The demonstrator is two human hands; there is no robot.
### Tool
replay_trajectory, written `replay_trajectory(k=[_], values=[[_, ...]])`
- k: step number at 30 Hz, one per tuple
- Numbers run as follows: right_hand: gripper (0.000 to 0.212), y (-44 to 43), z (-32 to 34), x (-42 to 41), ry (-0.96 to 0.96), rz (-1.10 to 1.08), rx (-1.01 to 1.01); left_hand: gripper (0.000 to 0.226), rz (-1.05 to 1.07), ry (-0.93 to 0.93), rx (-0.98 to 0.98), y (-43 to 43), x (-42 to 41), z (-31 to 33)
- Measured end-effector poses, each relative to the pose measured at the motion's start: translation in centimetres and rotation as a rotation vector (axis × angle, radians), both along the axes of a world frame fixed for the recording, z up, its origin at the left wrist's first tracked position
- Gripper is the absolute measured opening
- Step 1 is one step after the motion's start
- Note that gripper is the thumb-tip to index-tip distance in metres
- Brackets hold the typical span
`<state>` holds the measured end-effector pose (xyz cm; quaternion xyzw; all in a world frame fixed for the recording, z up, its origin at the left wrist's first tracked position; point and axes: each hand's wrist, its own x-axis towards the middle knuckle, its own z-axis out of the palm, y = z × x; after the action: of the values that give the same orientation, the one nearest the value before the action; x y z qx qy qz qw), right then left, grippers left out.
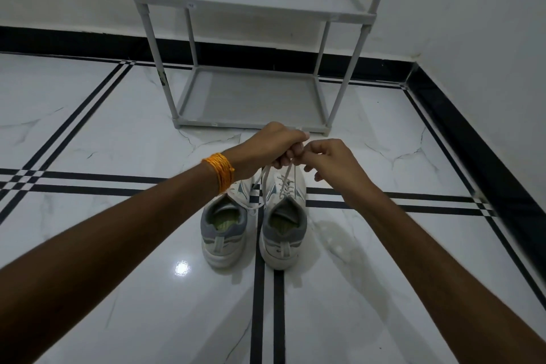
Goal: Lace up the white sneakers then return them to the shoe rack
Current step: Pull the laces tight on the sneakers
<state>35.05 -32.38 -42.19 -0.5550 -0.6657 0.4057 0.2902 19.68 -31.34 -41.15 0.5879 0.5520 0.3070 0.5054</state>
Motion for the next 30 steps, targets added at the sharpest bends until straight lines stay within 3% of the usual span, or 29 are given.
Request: replay_trajectory(k=[3, 6, 10, 14, 20, 25, 28, 30], values=[[0.019, -0.2, 0.1, -0.4, 0.090, -0.004, 0.033, 0.039, -0.019, 0.002, -0.001, -0.3, -0.3, 0.3], [0.015, -0.4, -0.2, -0.5, 0.295, -0.088, -0.061, 0.043, -0.014, 0.011, -0.018, -0.6, -0.7, 0.5], [0.010, -0.2, 1.3, -0.1, 0.494, -0.073, -0.105, 0.006, -0.094, 0.102, 0.070, -0.7, -1.4, 0.8], [0.015, 0.6, 4.7, 0.1, 0.653, 0.019, 0.017, 0.026, -0.229, 0.356, 0.192, -1.3, -0.2, 1.9], [0.010, 1.8, 5.1, 0.5, 0.580, -0.103, 0.093, 0.023, -0.079, 0.314, 0.369, 0.1, -0.2, 5.1], [0.013, 1.3, 6.5, -0.2, 0.631, 0.067, 0.069, 0.061, -0.166, 0.369, 0.239, 0.4, -0.1, 2.6], [0.014, 1.3, 7.9, -1.5, 0.669, 0.148, 0.135, 0.061, -0.078, 0.289, 0.359, 0.3, 0.9, 1.6], [0.015, 1.9, 8.4, -2.0, 0.730, 0.135, 0.173, 0.049, 0.003, 0.360, 0.565, 0.1, 1.4, 0.9]])
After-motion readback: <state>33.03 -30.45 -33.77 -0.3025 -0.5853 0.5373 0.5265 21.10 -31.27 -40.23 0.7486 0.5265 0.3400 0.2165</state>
